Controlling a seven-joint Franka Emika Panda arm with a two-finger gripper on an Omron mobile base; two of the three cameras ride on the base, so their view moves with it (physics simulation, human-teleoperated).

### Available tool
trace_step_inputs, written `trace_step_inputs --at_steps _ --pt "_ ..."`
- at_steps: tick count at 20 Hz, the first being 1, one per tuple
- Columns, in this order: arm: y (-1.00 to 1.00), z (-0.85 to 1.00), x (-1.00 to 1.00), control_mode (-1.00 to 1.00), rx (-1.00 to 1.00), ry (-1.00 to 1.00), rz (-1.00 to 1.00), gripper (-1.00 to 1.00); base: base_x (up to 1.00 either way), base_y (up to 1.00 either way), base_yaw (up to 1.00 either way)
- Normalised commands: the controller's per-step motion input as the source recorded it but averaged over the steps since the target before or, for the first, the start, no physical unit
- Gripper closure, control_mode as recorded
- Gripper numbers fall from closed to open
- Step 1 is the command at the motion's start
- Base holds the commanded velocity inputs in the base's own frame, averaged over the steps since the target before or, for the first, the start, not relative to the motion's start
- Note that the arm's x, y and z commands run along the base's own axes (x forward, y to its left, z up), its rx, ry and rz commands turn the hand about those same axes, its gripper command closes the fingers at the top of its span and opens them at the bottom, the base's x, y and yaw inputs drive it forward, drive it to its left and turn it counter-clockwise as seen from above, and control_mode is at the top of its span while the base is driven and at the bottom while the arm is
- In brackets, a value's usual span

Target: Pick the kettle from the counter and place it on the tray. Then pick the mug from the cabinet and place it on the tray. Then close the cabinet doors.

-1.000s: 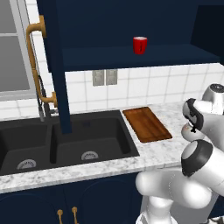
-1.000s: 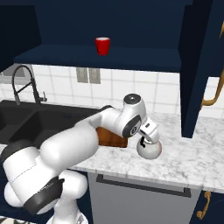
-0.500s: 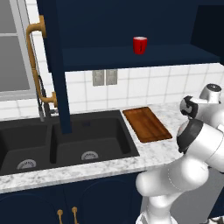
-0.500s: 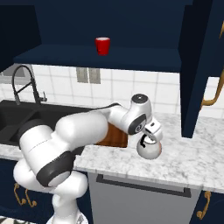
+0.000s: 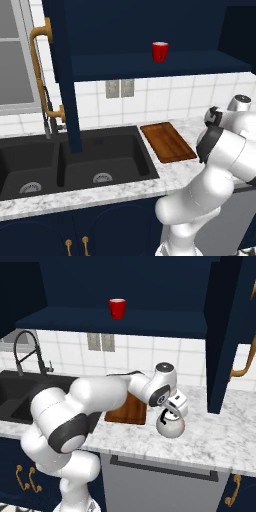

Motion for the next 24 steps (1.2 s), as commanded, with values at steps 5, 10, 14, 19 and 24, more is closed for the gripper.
trace_step_inputs --at_steps 5,10,14,19,24 --pt "0.0 -0.28 0.09 -1.0 0.0 0.07 0.01 -1.0 0.0 0.0 0.0" --pt "0.0 -0.26 0.01 -1.0 0.0 0.05 0.01 1.0 0.0 0.0 0.0" --pt "0.0 -0.01 -0.04 -1.0 0.0 0.0 0.0 1.0 0.0 0.0 0.0" --pt "0.01 0.0 -0.13 -1.0 0.0 -0.01 0.0 1.0 0.0 0.0 0.0" --pt "0.07 0.18 -0.23 -1.0 0.0 -0.06 0.0 1.0 0.0 0.0 0.0"
